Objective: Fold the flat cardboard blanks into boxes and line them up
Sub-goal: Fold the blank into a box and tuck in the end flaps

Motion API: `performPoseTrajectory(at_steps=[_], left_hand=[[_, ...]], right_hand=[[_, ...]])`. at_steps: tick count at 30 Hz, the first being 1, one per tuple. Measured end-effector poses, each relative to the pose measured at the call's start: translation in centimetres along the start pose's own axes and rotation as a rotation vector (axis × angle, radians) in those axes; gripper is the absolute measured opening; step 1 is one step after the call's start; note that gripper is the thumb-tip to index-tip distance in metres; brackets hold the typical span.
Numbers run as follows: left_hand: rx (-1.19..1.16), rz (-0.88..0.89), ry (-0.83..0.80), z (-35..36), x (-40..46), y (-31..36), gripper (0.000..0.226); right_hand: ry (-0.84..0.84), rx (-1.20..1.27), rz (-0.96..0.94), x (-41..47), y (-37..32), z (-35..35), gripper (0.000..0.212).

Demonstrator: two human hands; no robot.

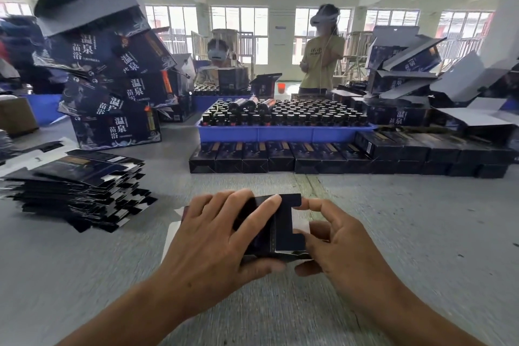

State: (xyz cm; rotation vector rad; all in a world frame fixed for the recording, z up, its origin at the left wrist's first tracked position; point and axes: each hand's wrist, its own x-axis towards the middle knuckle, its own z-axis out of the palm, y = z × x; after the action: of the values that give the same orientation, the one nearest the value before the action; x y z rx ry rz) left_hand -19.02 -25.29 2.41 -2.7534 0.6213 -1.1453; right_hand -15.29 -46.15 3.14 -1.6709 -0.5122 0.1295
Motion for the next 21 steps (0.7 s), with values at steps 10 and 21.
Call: performPoseTrajectory(at_steps=[10,21], left_hand=[[-0.008,0.044,0.004,-0.19,0.15,0.11,0.06],[-0.124,0.03,0.074,-0.37,-0.05,-0.08,0.065]], right_hand=[[0.095,-0.148,-0.162,-0.02,0.01,-0.09,0.048],[0.129,-0.286,-0.235,-0.52,-0.13,0.1,0.046]])
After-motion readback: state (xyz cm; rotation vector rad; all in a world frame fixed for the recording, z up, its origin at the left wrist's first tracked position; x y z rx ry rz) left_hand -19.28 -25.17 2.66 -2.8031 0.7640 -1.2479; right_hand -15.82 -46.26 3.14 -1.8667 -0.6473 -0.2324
